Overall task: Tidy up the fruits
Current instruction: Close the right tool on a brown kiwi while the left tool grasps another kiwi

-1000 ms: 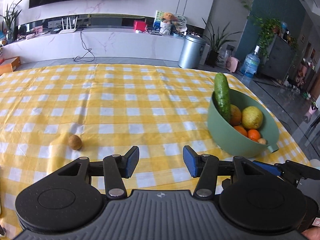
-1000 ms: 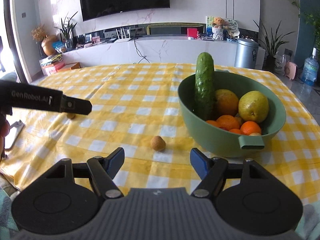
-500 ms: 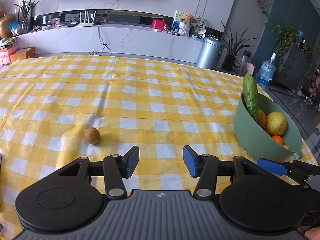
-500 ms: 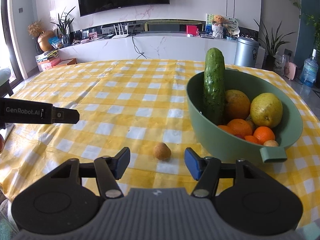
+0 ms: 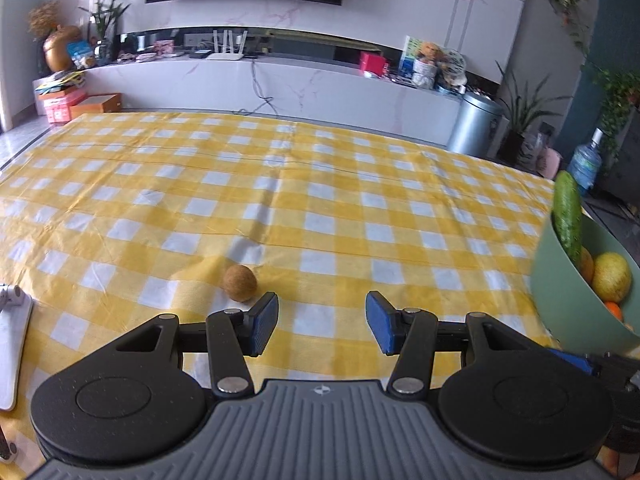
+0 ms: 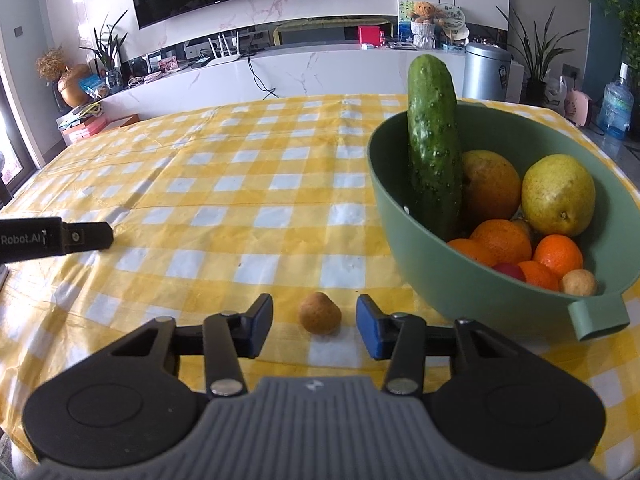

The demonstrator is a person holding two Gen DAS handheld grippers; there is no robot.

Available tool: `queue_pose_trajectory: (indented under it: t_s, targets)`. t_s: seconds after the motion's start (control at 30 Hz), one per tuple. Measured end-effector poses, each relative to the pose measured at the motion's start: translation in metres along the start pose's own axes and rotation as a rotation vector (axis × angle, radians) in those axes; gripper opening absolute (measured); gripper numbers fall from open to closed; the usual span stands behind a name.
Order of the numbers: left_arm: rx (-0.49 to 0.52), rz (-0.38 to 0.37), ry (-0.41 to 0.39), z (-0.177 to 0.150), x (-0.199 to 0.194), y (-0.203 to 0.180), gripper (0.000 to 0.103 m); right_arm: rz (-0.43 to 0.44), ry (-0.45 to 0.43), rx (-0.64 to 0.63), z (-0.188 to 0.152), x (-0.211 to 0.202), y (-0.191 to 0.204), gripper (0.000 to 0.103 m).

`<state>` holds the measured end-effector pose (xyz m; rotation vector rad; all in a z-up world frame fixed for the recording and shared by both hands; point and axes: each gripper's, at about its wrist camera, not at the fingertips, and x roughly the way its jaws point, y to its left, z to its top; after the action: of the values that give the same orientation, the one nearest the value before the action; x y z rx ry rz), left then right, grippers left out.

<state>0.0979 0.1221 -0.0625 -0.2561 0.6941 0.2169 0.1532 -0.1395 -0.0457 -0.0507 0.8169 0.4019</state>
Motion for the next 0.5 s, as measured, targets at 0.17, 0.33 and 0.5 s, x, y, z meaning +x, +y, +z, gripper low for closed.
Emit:
queue_pose_trajectory:
  t_s: [0.17,0.33,0.5]
  targets:
    - [-0.048,0.071,-0.015,0.004,0.008,0.012,0.060,0.020,0.025,-0.005,-0.002,0.007,0.000,0.031]
    - [-0.062,0.158,-0.016,0.003,0.018,0.020,0.060,0.037,0.024,0.012,-0.002,0.007,-0.004,0.022]
    - [-0.102,0.170,-0.018,0.003,0.024,0.029,0.060,0.059,0.019,0.018,-0.004,0.006,-0.004,0.022]
